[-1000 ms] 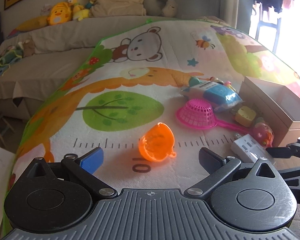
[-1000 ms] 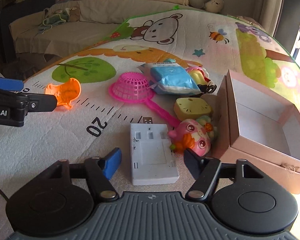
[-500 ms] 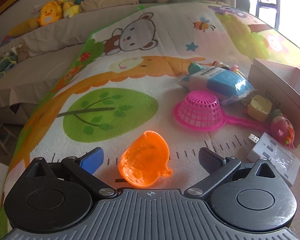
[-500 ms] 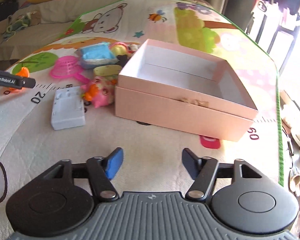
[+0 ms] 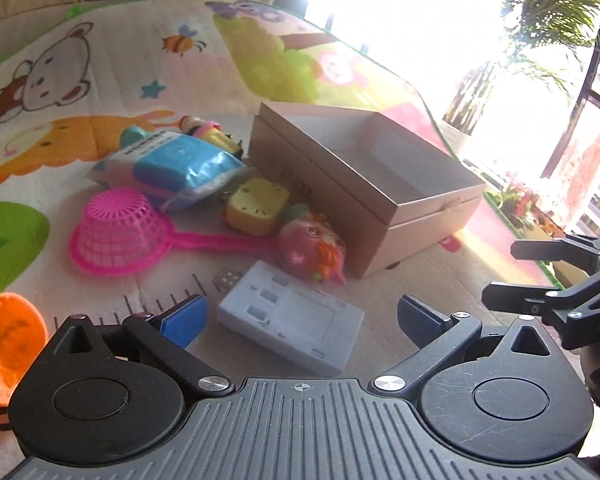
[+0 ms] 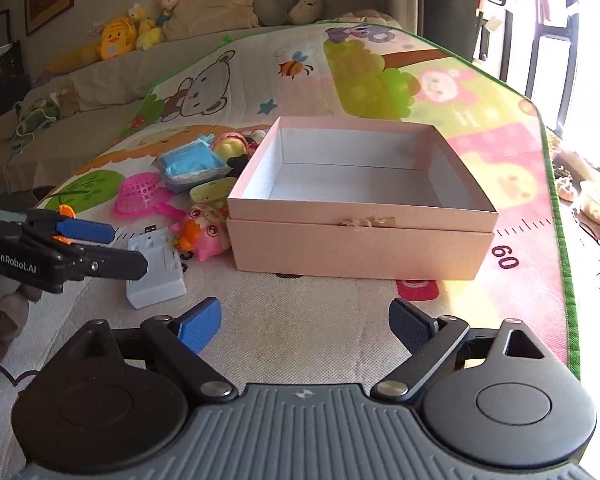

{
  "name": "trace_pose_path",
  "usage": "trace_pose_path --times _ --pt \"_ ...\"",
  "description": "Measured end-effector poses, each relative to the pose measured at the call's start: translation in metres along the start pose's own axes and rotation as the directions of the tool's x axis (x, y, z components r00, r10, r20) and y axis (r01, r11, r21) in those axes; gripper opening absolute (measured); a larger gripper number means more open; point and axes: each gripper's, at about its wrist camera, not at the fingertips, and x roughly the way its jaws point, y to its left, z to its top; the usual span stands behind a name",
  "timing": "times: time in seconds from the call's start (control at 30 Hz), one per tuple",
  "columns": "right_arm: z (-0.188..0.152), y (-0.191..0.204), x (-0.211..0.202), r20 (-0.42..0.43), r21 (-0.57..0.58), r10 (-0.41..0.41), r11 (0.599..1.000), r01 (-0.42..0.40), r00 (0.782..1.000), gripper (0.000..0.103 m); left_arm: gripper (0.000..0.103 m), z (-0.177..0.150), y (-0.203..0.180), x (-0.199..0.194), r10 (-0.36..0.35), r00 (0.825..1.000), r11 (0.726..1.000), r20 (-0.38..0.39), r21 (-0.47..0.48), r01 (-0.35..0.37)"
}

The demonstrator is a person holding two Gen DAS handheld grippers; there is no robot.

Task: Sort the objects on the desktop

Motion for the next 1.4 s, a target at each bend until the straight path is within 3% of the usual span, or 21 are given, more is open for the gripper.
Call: trace_pose_path --times 0.13,0.27,0.3,0.33,0.4,0.47,0.5,0.63,0.77,0.83,0.97,1.1,1.17,1.2,1.27,1.3,1.33,1.4 --pt "-0.007 -0.019 -0.006 0.015 0.043 -0.008 0.999 0.007 1.0 0.103 0.103 -0.004 -0.017 0.001 -0.1 0.995 0.995 -0.016 0.02 0.101" --pt "-0.018 -0.03 -0.004 0.06 0.11 -0.028 0.994 0.022 0.998 0.103 0.103 -0.022 -0.05 -0.012 -0.246 0.968 0.964 -0.053 0.087 0.25" --pt "-0.02 -0.032 -0.003 0.075 0.129 -0.032 0.991 0.022 0.997 0.103 0.103 -0.026 -0.058 -0.018 -0.249 0.968 0.961 -0.045 0.113 0.252" --pt "-0.022 -0.034 -0.004 0.1 0.153 -0.039 0.988 0.023 0.994 0.103 0.103 -0.028 -0.062 -0.021 -0.22 0.975 0.964 -0.031 0.142 0.222" --pt "-0.022 -0.037 -0.005 0.133 0.179 -0.063 0.983 0.039 0.989 0.103 0.103 -0.025 -0.066 -0.02 -0.054 0.999 0.982 -0.003 0.184 0.054" --pt "-0.02 -0.038 -0.005 0.129 0.174 -0.079 0.983 0.056 0.989 0.103 0.103 -0.018 -0.058 -0.014 0.141 0.99 0.974 0.022 0.175 -0.143" --pt "-0.017 -0.038 -0.004 0.105 0.152 -0.065 0.987 0.049 0.992 0.103 0.103 -0.013 -0.051 -0.013 0.175 0.984 0.971 0.03 0.157 -0.178" --pt "-0.014 -0.036 -0.005 0.074 0.141 0.007 0.99 -0.017 0.997 0.103 0.103 0.007 -0.02 0.005 0.086 0.996 0.994 -0.008 0.073 -0.085" --pt "-0.014 -0.036 -0.008 0.076 0.146 0.002 0.989 -0.013 0.997 0.103 0.103 0.014 -0.007 0.023 0.064 0.997 0.998 -0.037 0.022 -0.063" --pt "-0.015 -0.038 -0.011 0.072 0.142 -0.003 0.99 -0.007 0.997 0.103 0.103 0.011 -0.008 0.025 0.015 0.998 1.0 -0.053 -0.018 -0.016" --pt "-0.017 -0.039 -0.014 0.071 0.123 -0.017 0.992 0.008 0.997 0.103 0.103 -0.007 -0.034 0.012 -0.092 0.994 0.996 -0.064 0.002 0.092" --pt "-0.016 -0.038 -0.014 0.076 0.127 -0.02 0.992 0.01 0.997 0.103 0.103 -0.035 -0.074 0.001 -0.196 0.974 0.977 -0.11 0.068 0.204" --pt "-0.015 -0.035 -0.015 0.08 0.12 -0.017 0.993 0.007 0.997 0.103 0.103 -0.045 -0.086 -0.01 -0.207 0.971 0.972 -0.117 0.089 0.218" --pt "-0.014 -0.032 -0.015 0.079 0.111 -0.012 0.994 0.003 0.997 0.103 0.103 -0.048 -0.09 -0.014 -0.162 0.98 0.979 -0.115 0.106 0.174" --pt "-0.013 -0.022 -0.013 0.061 0.086 -0.016 0.996 0.01 0.998 0.103 0.103 -0.051 -0.09 -0.021 0.029 0.995 0.987 -0.1 0.162 -0.012" --pt "-0.014 -0.016 -0.011 0.051 0.076 -0.016 0.997 0.013 0.999 0.103 0.103 -0.053 -0.087 -0.024 0.138 0.988 0.974 -0.075 0.19 -0.122" --pt "-0.014 -0.009 -0.007 0.037 0.061 -0.01 0.998 0.007 0.999 0.103 0.103 -0.053 -0.081 -0.027 0.246 0.968 0.949 -0.041 0.211 -0.232" --pt "-0.017 0.012 0.001 0.011 0.016 0.009 1.0 -0.01 1.0 0.103 0.103 -0.052 -0.06 -0.042 0.377 0.926 0.907 0.004 0.2 -0.37"
